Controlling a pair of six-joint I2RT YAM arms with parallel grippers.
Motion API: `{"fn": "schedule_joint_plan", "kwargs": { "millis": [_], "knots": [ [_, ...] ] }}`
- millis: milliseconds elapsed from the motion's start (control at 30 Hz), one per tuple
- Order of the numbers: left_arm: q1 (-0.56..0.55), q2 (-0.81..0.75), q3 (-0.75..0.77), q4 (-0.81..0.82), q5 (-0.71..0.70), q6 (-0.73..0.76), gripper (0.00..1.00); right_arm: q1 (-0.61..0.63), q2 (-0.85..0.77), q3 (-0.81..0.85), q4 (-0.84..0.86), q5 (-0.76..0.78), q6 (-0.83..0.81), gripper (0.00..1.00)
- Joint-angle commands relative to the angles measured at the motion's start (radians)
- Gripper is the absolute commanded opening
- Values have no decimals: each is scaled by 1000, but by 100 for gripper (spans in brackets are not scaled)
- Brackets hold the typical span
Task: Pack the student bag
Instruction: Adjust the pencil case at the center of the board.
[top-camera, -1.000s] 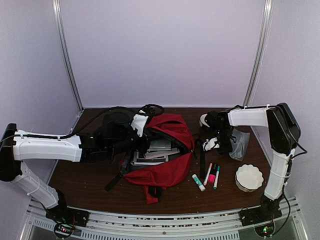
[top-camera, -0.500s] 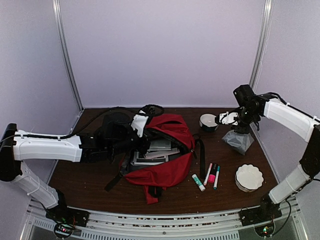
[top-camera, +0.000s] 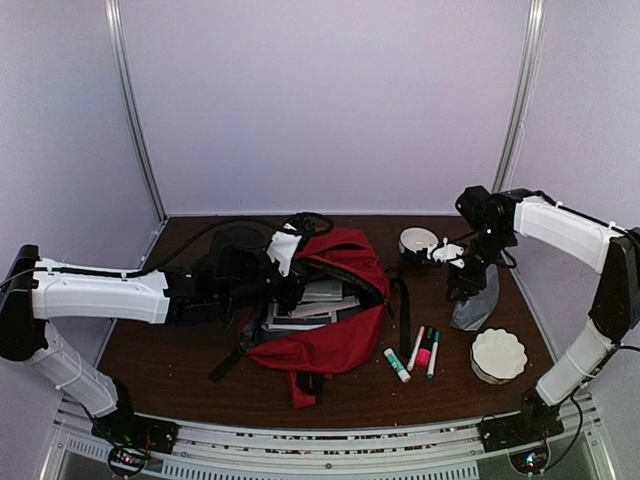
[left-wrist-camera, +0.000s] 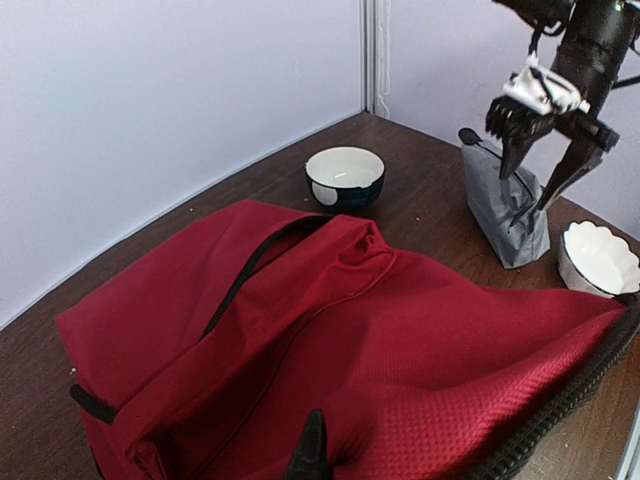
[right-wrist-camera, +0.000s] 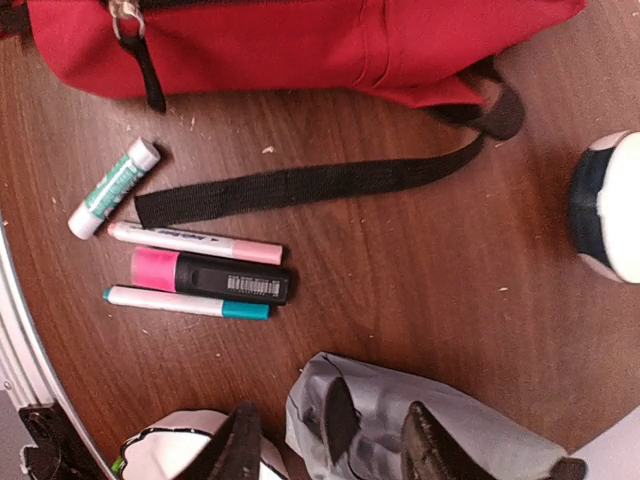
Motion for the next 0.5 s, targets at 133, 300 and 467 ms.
{"fn": "schedule_joint_plan", "kwargs": {
  "millis": [133,300,467],
  "knots": [
    [-1,-6,34,38,33,6,0,-30,45,263,-334,85,-293,62],
    [-2,-12,25,41,60,-3,0,-93,60,225,-291,213,-476,68],
    [-2,-13,21,36,77,-10,0,-136,133,277,-291,275,-547,82]
  ]
}}
